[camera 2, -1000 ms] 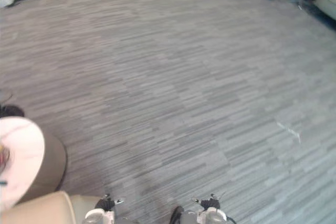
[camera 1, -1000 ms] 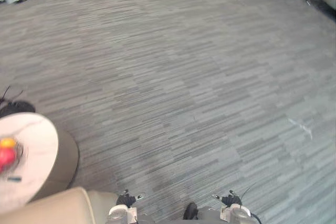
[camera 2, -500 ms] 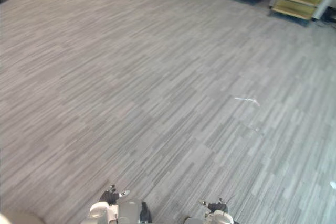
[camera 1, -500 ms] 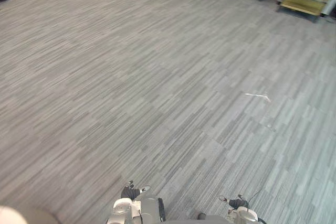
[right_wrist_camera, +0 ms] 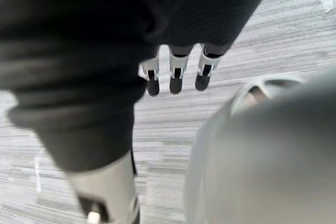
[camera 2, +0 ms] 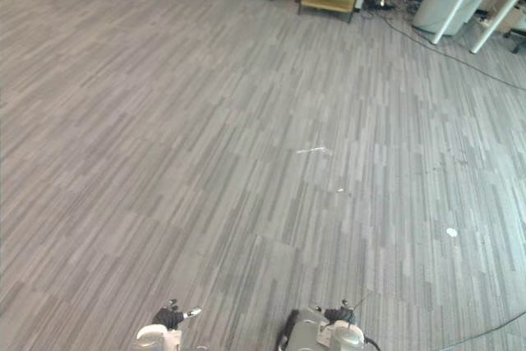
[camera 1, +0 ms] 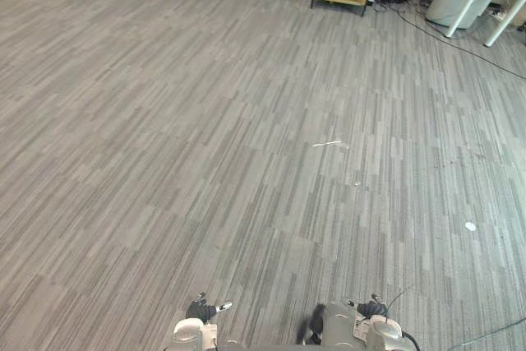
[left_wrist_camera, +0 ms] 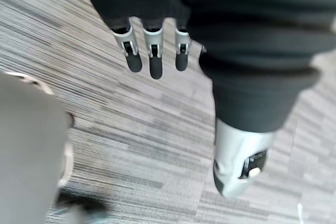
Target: Pick up cushions and gather them together orderly.
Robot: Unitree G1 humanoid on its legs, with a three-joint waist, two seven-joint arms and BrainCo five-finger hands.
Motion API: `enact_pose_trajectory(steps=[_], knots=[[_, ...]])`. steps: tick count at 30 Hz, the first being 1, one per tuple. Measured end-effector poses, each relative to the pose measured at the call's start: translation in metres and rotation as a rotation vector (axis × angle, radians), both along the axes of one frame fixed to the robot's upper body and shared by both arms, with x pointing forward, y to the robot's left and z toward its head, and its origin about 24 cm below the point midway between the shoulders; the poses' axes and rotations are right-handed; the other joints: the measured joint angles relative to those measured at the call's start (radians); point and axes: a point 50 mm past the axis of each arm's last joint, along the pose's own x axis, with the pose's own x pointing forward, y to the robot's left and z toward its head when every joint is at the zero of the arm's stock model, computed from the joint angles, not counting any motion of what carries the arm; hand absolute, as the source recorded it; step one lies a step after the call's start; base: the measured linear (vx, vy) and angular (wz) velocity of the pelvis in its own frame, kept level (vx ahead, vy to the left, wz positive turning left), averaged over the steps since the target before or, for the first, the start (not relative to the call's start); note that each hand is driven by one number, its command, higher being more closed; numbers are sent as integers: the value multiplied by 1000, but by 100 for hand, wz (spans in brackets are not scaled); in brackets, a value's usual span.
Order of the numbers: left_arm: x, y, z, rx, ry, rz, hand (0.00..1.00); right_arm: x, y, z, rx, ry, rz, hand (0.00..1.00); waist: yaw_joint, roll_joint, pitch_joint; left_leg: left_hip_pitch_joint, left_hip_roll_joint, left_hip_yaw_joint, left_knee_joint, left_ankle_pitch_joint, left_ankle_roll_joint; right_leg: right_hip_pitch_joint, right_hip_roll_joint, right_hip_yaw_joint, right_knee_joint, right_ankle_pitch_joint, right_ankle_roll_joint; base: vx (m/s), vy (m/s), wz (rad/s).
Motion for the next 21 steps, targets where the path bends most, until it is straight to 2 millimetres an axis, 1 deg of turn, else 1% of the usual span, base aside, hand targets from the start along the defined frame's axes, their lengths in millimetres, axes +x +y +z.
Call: enact_pose_trajectory(steps=[1,2,3,4,5,6,7,8,9,10,11,12,13,14,15,16,17,18,19,20,21], knots=[[-4,-5,-3,-12,22,7,0,0,-6,1,-5,-2,-12,0,4,19,8,35,14,-27,8,-8,-22,-6,18,11,41,46,-91,702,-214,-17],[-5,-8,-4,-22,27,2,0,4,-14,4,-28,-11,-12,0,-2,47,2,15,45,-62,57,19,-69,-9,35,13,73,-25,-90,694,-255,-25],[-2,-12,-3,-30,19,0,0,5,-17,5,-32,-13,-17,0,-5,60,8,2,57,-83,105,36,-93,-6,51,10,85,-48,-94,563,-226,-30],[-2,-15,-3,-38,16,9,0,6,-16,5,-29,-14,-24,0,-6,76,16,-47,89,-110,251,74,-105,20,78,14,85,-85,-94,552,-248,-41],[-2,-16,-3,-53,15,36,0,6,-13,4,-18,-14,-27,0,-6,87,27,-147,127,-151,505,189,-76,77,109,29,56,-110,-99,534,-173,-43],[0,-16,-2,-55,5,47,0,5,-10,3,-15,-10,-23,0,-1,92,32,-207,151,-175,639,195,-71,115,128,38,31,-119,-101,619,-160,-48],[4,-13,0,-54,-18,61,0,4,-4,1,-2,-1,-15,0,4,85,48,-284,177,-189,833,158,-56,196,155,55,-2,-138,-106,600,-116,-42],[11,-6,5,-35,-56,67,0,5,7,-1,20,-1,-1,0,18,58,66,-364,180,-186,941,109,-44,287,156,77,-30,-170,-103,492,-100,-38],[14,-4,7,-29,-71,66,0,5,7,-1,19,-2,0,0,24,47,66,-408,176,-178,952,95,-36,327,155,87,-50,-179,-96,477,-101,-24],[17,-2,9,-23,-95,65,0,1,8,-2,20,9,0,0,27,29,66,-480,169,-159,929,75,-23,381,156,96,-94,-187,-87,432,-86,-21],[21,-4,12,-27,-121,67,0,2,8,-2,18,6,-6,0,35,31,62,-558,161,-122,826,57,-15,434,156,113,-137,-191,-67,435,-61,-25],[23,-5,13,-30,-131,67,0,6,7,0,16,-5,-7,0,38,36,60,-590,149,-99,729,53,-8,463,156,125,-163,-193,-54,457,-2,-33],[23,-7,13,-35,-134,66,0,8,6,1,17,-9,-13,0,42,42,57,-618,121,-83,576,57,-8,497,153,140,-194,-195,-39,525,53,-31],[23,-8,13,-37,-134,66,0,9,5,1,17,-12,-19,0,44,44,56,-614,88,-80,424,81,-16,526,148,153,-217,-197,-27,646,104,-43],[23,-8,13,-39,-134,66,0,9,4,1,15,-14,-23,0,52,43,56,-607,45,-96,183,177,-30,570,147,176,-270,-202,-1,661,153,-77],[24,-8,13,-39,-139,67,0,5,5,-1,18,2,-22,0,84,24,45,-582,13,-125,117,317,-37,603,138,223,-311,-210,21,563,153,-79],[25,-6,14,-32,-141,64,0,7,9,-1,27,1,-19,0,86,12,37,-578,-6,-124,113,324,-6,618,123,241,-319,-216,33,612,157,-49],[27,-2,15,-19,-141,54,0,5,13,-2,39,4,-18,0,71,-16,30,-577,-25,-123,137,305,36,620,94,248,-315,-214,50,519,125,-13],[28,3,15,-11,-142,51,0,5,14,-3,39,10,-16,0,72,-30,35,-582,-16,-115,205,265,62,615,80,278,-265,-203,72,627,152,-19],[28,4,16,-12,-145,63,0,4,14,-3,36,14,-12,0,83,-34,35,-581,-3,-102,265,239,73,603,75,296,-197,-190,93,588,184,-39],[27,5,15,-6,-137,54,0,1,14,-4,33,21,-6,0,83,-36,31,-558,-5,-95,307,202,87,568,64,302,-49,-174,118,669,199,-52]])
